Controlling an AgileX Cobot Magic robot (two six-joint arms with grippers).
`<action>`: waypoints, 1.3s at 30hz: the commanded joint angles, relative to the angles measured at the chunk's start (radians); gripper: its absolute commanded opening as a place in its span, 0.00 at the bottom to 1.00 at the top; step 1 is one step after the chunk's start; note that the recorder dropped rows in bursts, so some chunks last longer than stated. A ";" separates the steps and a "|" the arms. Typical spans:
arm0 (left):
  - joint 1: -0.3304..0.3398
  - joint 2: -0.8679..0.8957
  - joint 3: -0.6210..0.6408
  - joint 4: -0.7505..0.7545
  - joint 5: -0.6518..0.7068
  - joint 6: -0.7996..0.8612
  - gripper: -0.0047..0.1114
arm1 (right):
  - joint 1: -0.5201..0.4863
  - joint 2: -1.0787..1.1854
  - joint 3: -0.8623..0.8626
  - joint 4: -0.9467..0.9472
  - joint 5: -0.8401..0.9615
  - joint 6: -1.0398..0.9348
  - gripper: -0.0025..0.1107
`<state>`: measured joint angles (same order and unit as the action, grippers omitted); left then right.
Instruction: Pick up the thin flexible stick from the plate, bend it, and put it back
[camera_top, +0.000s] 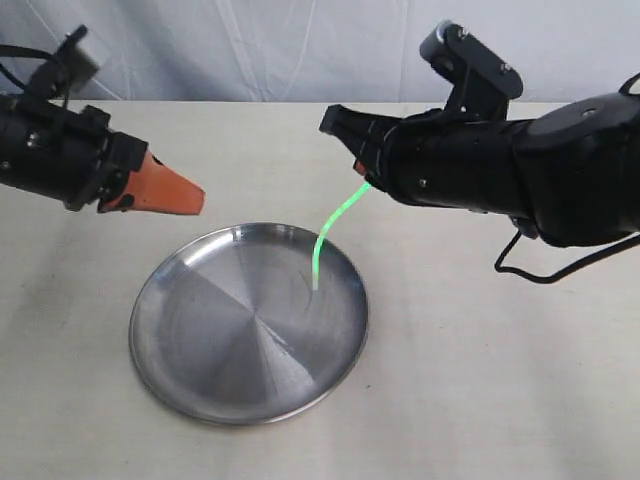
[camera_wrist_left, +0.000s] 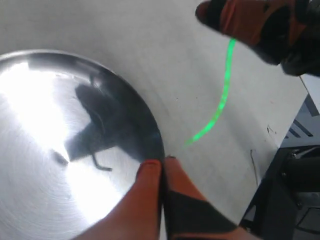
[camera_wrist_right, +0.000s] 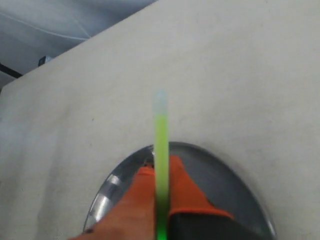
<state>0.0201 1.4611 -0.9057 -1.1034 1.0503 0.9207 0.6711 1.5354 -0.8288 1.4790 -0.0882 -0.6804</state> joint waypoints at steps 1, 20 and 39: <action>0.033 -0.095 -0.005 0.006 0.005 -0.002 0.04 | 0.003 0.066 -0.033 -0.008 0.068 0.004 0.01; 0.035 -0.247 -0.005 0.187 -0.025 -0.095 0.04 | 0.075 0.247 -0.276 -0.110 0.205 0.000 0.37; 0.035 -0.704 0.265 -0.260 -0.462 0.178 0.04 | -0.055 -0.310 -0.057 -1.360 0.648 0.650 0.01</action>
<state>0.0498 0.8660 -0.7124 -1.2874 0.7252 1.0795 0.6391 1.2824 -0.9266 0.3529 0.4749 -0.2739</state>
